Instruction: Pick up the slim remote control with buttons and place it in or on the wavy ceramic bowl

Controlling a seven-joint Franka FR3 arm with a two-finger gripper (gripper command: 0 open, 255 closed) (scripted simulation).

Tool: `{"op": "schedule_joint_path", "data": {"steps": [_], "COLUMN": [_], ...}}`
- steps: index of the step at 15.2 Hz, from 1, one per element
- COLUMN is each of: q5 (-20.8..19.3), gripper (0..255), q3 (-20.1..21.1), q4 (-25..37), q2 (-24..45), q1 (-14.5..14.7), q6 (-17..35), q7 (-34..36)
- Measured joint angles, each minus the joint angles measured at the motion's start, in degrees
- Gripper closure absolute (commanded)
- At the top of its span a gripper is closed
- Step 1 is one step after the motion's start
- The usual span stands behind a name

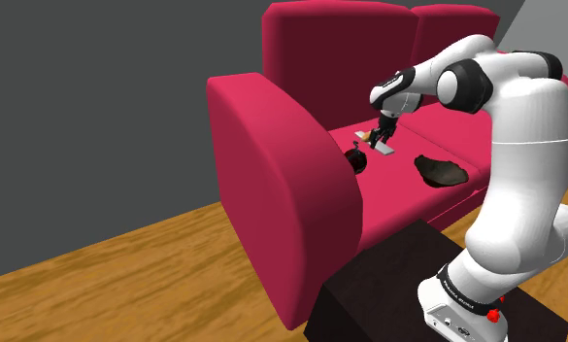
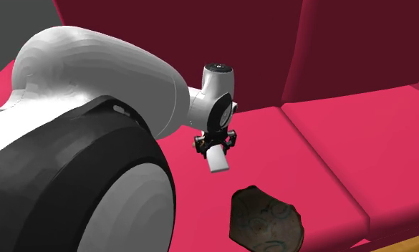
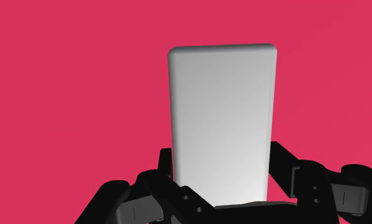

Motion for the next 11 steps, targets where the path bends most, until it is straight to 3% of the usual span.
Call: {"op": "schedule_joint_path", "data": {"steps": [11], "q5": [-2.1], "gripper": [255], "q3": [-1.4], "q4": [1.8], "q2": [-4.7], "q1": [0.8], "q6": [-6.4], "q7": [1.4]}}
